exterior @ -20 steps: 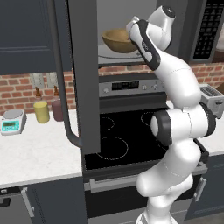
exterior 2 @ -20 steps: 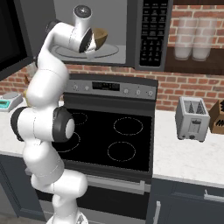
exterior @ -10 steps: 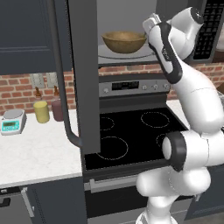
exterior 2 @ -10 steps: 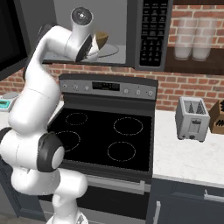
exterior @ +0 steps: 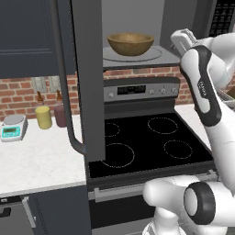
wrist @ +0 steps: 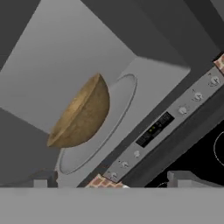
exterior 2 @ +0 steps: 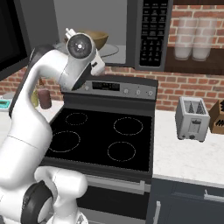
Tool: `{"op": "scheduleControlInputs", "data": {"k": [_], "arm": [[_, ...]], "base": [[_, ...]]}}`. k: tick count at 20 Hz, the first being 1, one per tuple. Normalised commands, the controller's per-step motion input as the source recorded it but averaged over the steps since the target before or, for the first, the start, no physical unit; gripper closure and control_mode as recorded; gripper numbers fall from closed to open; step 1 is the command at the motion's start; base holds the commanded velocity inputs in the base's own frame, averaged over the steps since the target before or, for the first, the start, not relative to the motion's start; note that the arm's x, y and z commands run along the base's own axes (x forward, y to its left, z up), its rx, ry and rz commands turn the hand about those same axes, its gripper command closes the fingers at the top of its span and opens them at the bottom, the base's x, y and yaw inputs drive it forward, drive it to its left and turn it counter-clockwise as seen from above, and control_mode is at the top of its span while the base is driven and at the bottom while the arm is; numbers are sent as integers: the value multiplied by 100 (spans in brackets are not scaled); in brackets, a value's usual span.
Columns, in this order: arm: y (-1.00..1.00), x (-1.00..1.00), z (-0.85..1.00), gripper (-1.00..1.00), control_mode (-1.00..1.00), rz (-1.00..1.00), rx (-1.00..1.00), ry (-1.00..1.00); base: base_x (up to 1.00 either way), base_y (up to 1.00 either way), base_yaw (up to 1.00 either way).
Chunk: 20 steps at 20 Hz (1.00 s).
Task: Open the microwave, place the bowl with waffle inside the microwave, then close the microwave door and turn it on.
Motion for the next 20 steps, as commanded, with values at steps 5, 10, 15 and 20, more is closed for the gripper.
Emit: {"op": "scheduleControlInputs", "data": {"k": [5,10,15,20], "arm": [[-3,-100,5,-100,-100,17,-44,-11],[6,-100,19,-100,-100,16,-49,-4],[50,-83,13,-100,-100,3,-36,-10],[51,-92,0,-100,-100,0,-25,-16]], "base": [[0,0,0],[0,0,0],[0,0,0],[0,0,0]]}}
